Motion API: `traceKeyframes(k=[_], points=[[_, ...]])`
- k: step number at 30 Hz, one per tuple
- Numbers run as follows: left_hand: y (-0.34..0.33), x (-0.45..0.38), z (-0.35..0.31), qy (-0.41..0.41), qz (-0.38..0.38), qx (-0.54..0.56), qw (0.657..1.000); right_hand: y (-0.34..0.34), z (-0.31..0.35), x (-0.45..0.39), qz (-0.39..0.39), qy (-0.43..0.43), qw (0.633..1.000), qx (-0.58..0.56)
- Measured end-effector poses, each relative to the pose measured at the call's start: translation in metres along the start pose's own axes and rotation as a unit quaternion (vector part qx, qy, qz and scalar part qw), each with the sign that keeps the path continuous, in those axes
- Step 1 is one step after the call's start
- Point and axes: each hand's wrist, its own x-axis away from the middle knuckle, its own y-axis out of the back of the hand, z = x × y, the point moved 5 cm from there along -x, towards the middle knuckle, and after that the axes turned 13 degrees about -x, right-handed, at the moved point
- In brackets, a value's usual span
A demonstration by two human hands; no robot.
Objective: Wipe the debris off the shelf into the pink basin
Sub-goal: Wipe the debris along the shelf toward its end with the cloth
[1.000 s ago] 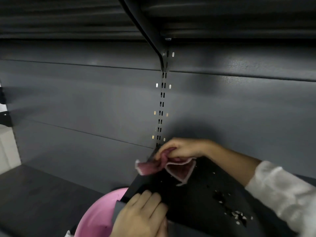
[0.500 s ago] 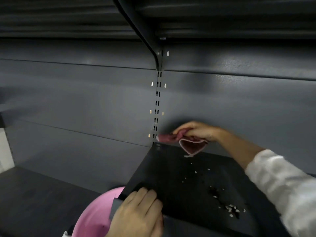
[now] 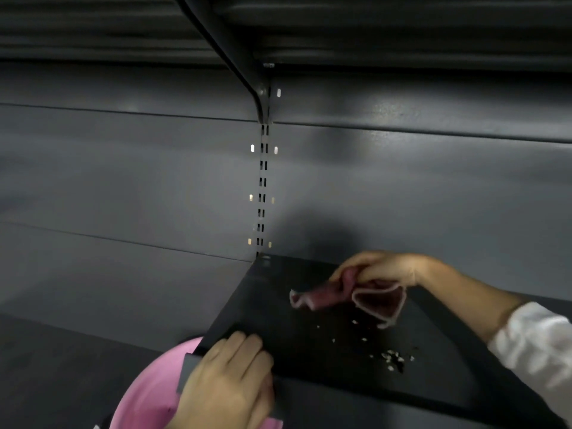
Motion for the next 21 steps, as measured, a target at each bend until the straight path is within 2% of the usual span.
traceKeyframes(k=[2,3,5,7,10,15,18,21], points=[[0.001,0.000,0.001,-0.007,0.001,0.007,1.000,0.033,-0.005,0.018,-0.116,0.024,0.991,-0.069],[0.002,0.000,0.002,-0.010,0.002,0.009,1.000,0.046,-0.011,0.027,-0.168,0.024,0.983,-0.073],[0.002,0.000,0.002,-0.016,0.001,0.016,1.000,0.054,-0.031,0.039,-0.225,-0.008,0.973,-0.049],[0.001,0.000,0.002,-0.014,0.000,0.025,1.000,0.046,-0.051,0.041,-0.233,-0.038,0.972,-0.014],[-0.001,0.002,0.001,-0.005,-0.002,0.029,1.000,0.019,-0.052,0.038,-0.201,-0.031,0.979,0.004],[-0.002,0.003,0.000,-0.009,-0.023,0.032,0.999,-0.023,-0.036,0.042,-0.158,-0.013,0.987,-0.024],[-0.002,0.005,0.001,-0.018,-0.016,0.039,0.999,-0.017,-0.023,0.062,-0.237,0.019,0.971,-0.025],[-0.003,0.006,0.002,-0.021,-0.010,0.058,0.998,0.008,-0.020,0.114,-0.386,0.052,0.919,-0.064]])
